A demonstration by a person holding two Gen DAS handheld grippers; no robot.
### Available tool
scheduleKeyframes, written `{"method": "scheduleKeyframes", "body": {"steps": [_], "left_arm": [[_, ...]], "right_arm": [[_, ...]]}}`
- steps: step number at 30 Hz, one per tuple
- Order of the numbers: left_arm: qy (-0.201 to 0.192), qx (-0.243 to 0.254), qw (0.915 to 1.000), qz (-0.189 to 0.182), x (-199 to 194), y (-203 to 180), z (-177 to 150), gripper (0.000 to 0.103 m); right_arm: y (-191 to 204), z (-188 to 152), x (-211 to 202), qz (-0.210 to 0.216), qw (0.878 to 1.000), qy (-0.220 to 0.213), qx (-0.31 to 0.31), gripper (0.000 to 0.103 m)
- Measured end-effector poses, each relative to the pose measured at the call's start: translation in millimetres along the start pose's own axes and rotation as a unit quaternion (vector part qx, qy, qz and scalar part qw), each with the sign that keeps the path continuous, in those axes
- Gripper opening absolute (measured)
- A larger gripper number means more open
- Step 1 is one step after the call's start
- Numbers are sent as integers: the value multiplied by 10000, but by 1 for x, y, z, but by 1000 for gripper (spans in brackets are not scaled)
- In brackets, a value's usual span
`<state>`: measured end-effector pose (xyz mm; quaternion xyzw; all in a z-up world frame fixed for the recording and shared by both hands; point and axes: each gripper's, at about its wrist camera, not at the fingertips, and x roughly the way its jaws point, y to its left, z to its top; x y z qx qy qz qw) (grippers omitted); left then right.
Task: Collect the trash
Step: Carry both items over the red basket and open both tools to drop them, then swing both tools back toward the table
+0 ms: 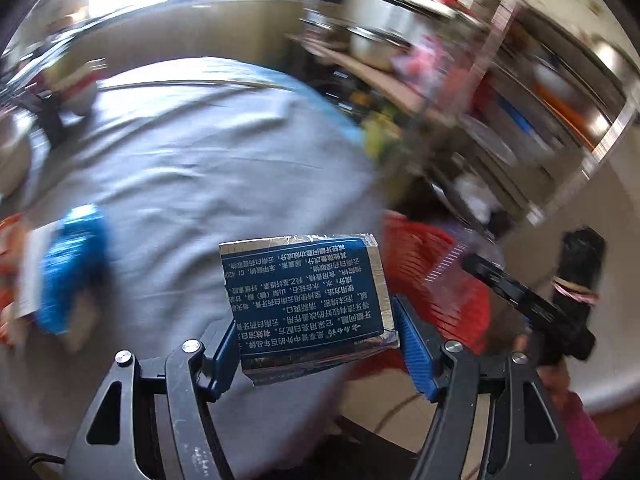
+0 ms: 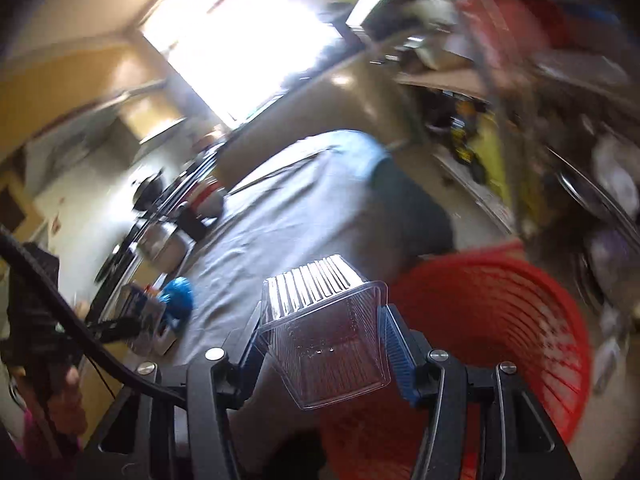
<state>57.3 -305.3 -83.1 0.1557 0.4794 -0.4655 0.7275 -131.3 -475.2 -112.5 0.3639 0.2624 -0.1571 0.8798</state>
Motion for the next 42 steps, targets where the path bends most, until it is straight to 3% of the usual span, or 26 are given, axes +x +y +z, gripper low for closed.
{"method": "scheduleKeyframes", "body": {"steps": [7,12,16,23,27,30,33,38,42], "left_arm": [[603,496,9948,-661,56,-67,9,72],[777,682,9917,-760,74,-92,8,72],[654,686,9937,-598,68,-83,2,72],[214,139,9995,-186,30,-19,-20,72],[-266,-76,9978,595,0,21,-43,72],[-760,-281,9870,1388,-26,49,-61,72],[-1126,-551,9691,2122,-51,80,-77,74],[-1512,-1245,9244,3272,-81,136,-102,76],[-1610,-1880,8952,3705,-95,174,-119,76]], "right_arm": [[-70,-9,-26,-83,9951,67,981,65],[-86,-10,-41,-19,9929,-3,1191,73],[-84,-10,-46,26,9936,-89,1129,73],[-53,-5,-31,252,9966,-56,778,73],[-17,-2,-14,545,9975,52,441,73],[17,-1,4,837,9961,165,223,73],[49,-2,26,1052,9940,308,31,73],[108,-6,61,1426,9882,481,-293,73],[160,-8,94,1548,9850,415,-637,73]]}}
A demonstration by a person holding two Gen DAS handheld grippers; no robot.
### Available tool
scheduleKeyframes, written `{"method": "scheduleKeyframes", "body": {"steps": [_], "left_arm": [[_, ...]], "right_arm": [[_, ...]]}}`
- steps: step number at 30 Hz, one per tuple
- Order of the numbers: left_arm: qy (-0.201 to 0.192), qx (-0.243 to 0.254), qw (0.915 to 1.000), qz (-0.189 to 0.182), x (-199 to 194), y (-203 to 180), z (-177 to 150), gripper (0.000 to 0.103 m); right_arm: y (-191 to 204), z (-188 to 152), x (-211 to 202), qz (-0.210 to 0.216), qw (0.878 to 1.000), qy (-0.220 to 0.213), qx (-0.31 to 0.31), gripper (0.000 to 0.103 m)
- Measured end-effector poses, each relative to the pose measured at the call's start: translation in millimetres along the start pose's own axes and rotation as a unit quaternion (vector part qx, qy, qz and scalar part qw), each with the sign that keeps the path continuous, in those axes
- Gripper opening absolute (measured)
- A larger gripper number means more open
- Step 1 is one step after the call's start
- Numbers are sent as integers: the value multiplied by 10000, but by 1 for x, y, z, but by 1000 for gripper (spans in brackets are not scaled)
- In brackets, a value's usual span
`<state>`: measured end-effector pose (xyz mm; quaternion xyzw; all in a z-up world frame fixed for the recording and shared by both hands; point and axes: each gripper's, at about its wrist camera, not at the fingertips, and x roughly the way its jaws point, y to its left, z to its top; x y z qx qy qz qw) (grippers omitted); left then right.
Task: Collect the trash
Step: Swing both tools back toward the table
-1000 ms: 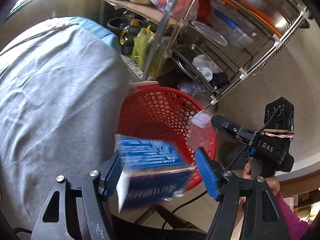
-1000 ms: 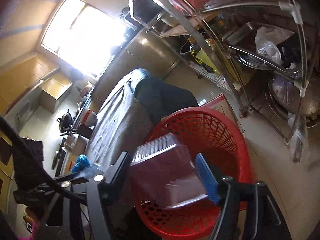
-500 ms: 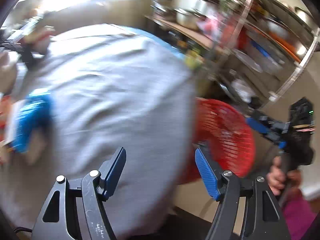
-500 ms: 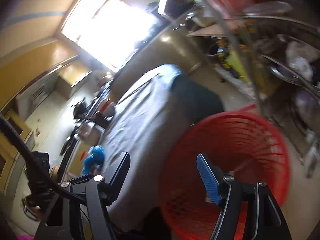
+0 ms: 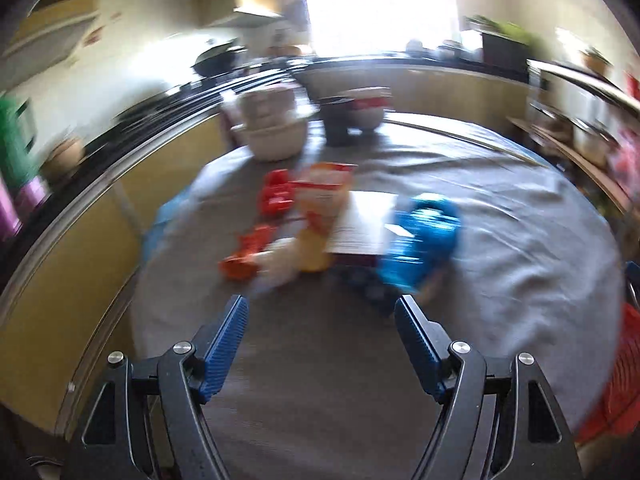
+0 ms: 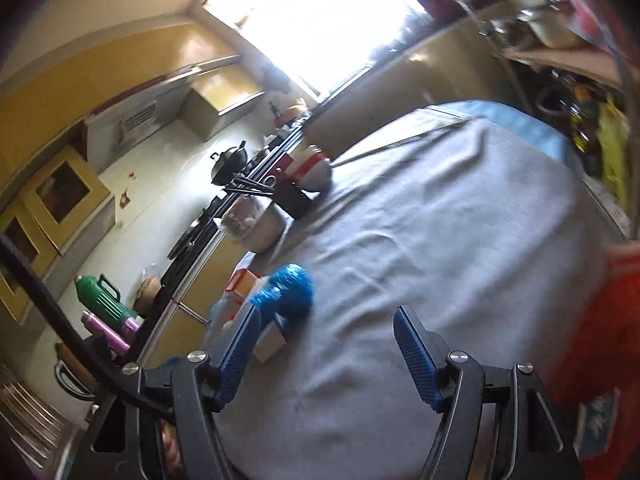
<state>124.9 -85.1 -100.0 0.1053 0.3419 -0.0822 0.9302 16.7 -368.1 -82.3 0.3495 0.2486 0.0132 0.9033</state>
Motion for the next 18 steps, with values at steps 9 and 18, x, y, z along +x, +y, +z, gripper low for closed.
{"method": "scheduleKeyframes", "body": {"steps": [9,18], "left_arm": [[235,-531,9966,587,28,49,-12,76],[339,-683,9951,630,47,59,-11,76]], "right_arm": [[26,-20,94,-52,9992,358,-159,73],[27,-34,103,-303,9984,270,-402,73]]}}
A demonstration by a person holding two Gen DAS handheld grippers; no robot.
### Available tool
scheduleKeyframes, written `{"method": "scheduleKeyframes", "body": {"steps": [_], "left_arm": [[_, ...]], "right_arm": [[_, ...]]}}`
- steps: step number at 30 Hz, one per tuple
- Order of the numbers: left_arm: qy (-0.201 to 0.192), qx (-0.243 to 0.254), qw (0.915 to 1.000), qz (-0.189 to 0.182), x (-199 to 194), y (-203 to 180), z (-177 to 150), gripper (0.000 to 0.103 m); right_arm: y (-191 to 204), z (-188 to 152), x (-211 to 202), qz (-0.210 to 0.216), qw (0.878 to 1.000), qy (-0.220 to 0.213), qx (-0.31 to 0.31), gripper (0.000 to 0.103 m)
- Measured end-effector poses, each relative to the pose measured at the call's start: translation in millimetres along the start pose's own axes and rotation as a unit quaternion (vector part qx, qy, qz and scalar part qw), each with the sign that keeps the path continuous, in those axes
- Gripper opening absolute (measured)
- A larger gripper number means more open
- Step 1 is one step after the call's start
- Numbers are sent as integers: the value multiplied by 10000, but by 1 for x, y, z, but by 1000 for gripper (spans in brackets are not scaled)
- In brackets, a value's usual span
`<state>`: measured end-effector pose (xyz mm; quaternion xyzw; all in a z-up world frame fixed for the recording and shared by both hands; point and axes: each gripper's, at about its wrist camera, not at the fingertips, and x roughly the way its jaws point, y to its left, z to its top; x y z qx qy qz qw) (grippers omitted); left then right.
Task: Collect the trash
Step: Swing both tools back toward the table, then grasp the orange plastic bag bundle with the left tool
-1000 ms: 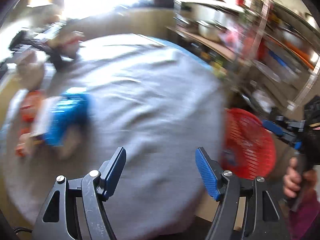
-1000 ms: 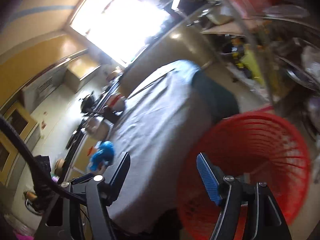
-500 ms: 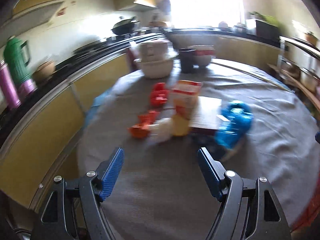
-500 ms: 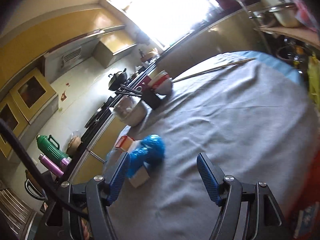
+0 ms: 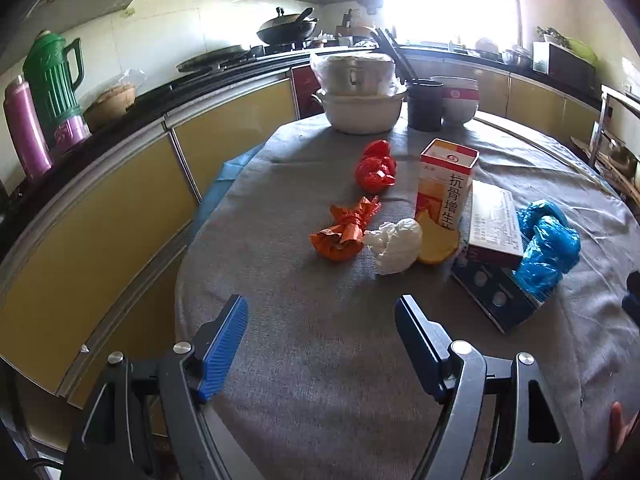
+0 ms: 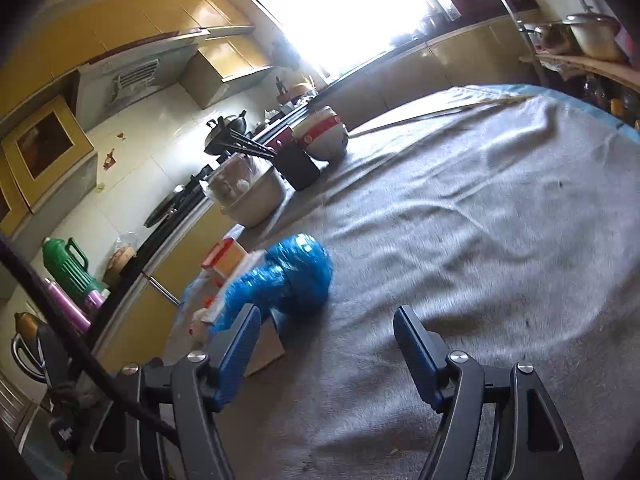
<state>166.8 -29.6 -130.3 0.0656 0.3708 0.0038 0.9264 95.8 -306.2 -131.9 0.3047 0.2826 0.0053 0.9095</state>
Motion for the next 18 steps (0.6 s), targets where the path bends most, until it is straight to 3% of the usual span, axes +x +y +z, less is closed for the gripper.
{"method": "scheduleKeyframes", "body": {"steps": [7,18], "left_arm": [[158,-145,9998,-15,17,4,-4,76],[434,-507,9971,-368,41,22,9,76]], "right_arm": [[7,-1,-3,-42,9995,-63,-301,73],[-5,1,-1,18,10000,-44,-54,73]]}}
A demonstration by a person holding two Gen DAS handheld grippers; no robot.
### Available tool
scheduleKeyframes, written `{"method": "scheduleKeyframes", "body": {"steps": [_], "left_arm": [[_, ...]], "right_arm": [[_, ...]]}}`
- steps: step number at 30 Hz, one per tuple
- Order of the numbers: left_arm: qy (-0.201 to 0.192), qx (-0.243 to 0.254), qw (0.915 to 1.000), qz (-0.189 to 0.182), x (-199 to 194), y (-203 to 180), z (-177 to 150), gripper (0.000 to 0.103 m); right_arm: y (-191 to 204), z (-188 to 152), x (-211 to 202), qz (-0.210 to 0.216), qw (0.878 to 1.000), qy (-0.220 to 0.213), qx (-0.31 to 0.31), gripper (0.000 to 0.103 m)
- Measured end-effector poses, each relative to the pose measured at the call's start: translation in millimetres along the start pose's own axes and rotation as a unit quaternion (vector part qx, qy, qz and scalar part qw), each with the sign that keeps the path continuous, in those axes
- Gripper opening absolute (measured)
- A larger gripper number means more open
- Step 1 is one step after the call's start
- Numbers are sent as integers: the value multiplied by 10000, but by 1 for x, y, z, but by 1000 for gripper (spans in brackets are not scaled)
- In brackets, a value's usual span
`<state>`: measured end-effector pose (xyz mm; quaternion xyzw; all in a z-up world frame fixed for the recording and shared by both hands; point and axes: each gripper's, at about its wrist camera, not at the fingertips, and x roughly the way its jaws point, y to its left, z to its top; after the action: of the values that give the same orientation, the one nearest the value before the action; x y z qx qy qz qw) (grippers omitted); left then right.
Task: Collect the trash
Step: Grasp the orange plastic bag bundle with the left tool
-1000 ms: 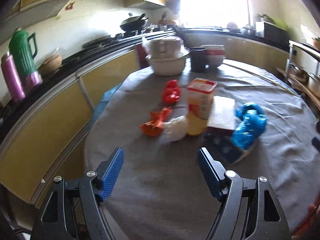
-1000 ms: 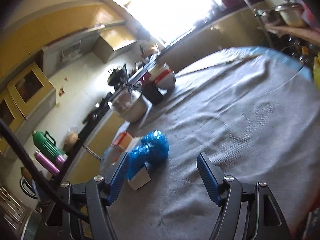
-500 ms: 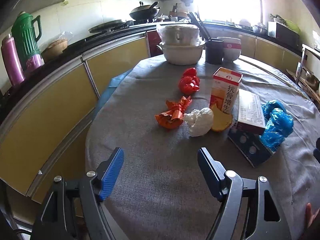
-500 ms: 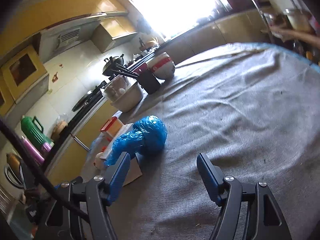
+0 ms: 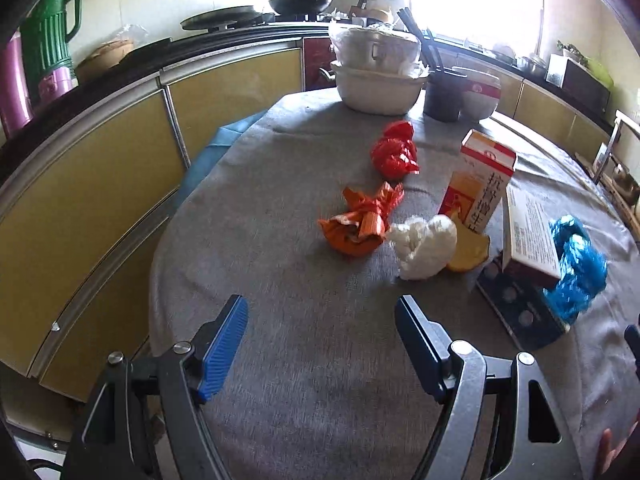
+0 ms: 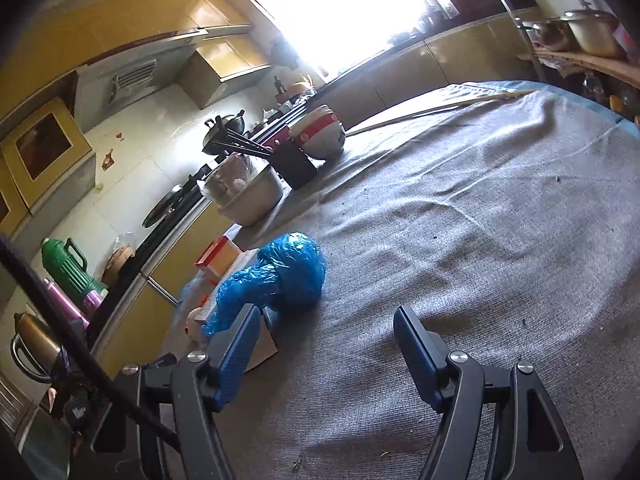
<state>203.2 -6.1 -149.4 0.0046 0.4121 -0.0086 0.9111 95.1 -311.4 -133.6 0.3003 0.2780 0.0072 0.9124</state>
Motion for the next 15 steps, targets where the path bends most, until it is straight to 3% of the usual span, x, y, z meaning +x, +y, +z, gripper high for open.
{"method": "scheduleKeyframes", "body": {"steps": [7,15], "left_arm": [[191,-81,9987,-461,16,6,26,76],[350,177,9960,-807,30,3,47,76]], "right_arm": [[12,-2,2,-31,9992,4,-400,73],[5,0,1,2,9997,-44,-245,73]]}}
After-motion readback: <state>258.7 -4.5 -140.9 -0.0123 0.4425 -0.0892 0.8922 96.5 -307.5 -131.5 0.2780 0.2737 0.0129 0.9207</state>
